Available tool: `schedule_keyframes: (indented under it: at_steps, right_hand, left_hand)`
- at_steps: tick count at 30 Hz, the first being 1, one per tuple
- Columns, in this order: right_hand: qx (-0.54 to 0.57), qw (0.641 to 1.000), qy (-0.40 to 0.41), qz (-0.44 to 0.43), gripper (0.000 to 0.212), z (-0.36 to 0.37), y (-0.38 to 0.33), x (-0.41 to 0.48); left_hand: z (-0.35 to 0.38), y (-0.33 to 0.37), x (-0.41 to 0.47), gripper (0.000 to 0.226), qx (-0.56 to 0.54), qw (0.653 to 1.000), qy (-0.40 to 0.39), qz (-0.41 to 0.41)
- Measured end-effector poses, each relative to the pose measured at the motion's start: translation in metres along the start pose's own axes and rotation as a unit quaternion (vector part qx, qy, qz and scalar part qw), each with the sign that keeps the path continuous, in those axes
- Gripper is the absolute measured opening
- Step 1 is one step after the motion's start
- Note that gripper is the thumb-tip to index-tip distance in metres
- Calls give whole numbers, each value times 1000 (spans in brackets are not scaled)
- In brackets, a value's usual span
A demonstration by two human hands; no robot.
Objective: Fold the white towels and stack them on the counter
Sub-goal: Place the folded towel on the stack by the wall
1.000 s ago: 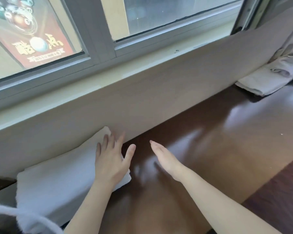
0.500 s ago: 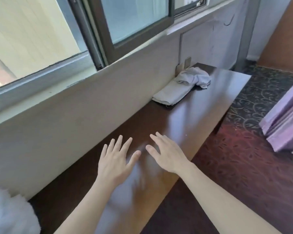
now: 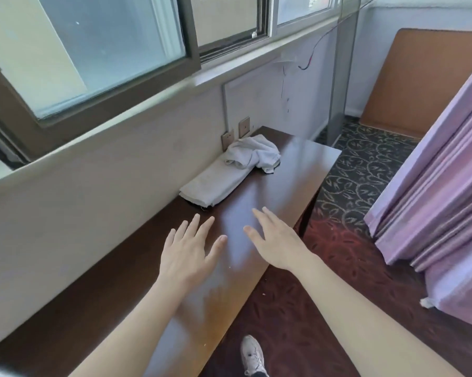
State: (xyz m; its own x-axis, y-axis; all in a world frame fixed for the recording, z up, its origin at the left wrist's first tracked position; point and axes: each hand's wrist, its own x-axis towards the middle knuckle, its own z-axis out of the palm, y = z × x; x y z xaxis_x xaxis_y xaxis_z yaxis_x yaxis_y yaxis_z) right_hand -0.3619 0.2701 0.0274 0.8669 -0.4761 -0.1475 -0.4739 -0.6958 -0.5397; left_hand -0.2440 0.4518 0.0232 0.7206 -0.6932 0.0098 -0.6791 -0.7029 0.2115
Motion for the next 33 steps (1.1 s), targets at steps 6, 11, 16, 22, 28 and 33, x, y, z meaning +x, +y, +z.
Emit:
schedule_keyframes:
  at_steps: [6,11,16,22,28,33]
  right_hand:
    - [-49,998,-29,8,68,-35,33,93]
    - [-22,998,-21,47,66,-39,67,159]
    - [19,995,-39,89,65,-29,97,204]
    - [29,994,-41,93,63,-31,126,263]
    - [42,998,-6,48,58,-50,162,339]
    - [23,999,-28,12,61,-61,198,422]
  left_hand:
    - [29,13,108,94,-74,997,5,-35]
    - [59,15,166,112,-106,991,-55,-56]
    - [67,19,218,108,-105,990,-80,-47]
    - [85,34,275,103,-127,980,-151,5]
    - [94,48,356,110,-86,984,-153,-41]
    - [107,63,433,77,-90,982,-134,-94]
